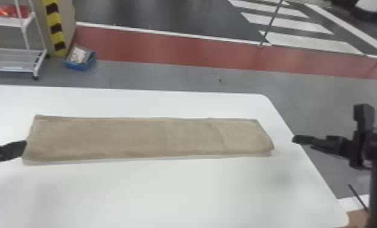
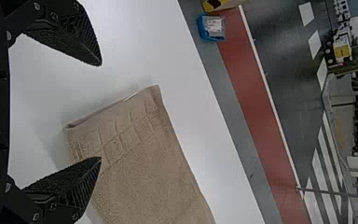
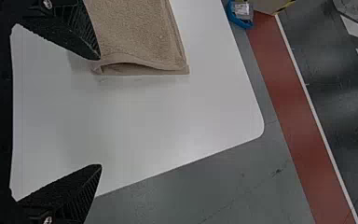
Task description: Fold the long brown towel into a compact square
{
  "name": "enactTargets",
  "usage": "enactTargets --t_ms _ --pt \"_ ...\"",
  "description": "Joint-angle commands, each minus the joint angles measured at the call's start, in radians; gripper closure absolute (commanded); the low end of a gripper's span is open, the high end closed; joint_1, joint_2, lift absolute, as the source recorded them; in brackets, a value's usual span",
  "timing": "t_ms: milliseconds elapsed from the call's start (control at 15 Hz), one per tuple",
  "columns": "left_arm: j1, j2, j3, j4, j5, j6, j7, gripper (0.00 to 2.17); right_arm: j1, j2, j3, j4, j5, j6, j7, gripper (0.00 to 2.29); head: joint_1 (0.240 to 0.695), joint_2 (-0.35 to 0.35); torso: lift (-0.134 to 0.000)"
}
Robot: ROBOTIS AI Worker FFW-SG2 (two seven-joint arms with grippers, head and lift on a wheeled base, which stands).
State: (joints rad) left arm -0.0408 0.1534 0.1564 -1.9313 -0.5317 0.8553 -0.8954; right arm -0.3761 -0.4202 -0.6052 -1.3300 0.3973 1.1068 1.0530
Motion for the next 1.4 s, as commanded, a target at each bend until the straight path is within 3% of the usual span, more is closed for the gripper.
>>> enactTargets --t_ms 0,800,1333 --pt "0.002 0.000 0.000 0.000 -0.001 0.000 0.000 0.19 0.002 0.000 -0.002 0.000 0.000 -0.003 0.001 0.05 0.695 -0.275 -0.124" --pt "0.001 0.000 -0.001 0.000 0.010 0.000 0.000 0.20 0.006 0.001 -0.007 0.002 -0.001 -0.003 0.001 0.05 0.695 -0.278 -0.124" --pt "-0.083 -0.055 -0.058 0.081 0.076 0.110 0.190 0.21 0.036 0.004 -0.021 -0.003 -0.001 -0.006 0.004 0.05 0.695 -0.283 -0.124"
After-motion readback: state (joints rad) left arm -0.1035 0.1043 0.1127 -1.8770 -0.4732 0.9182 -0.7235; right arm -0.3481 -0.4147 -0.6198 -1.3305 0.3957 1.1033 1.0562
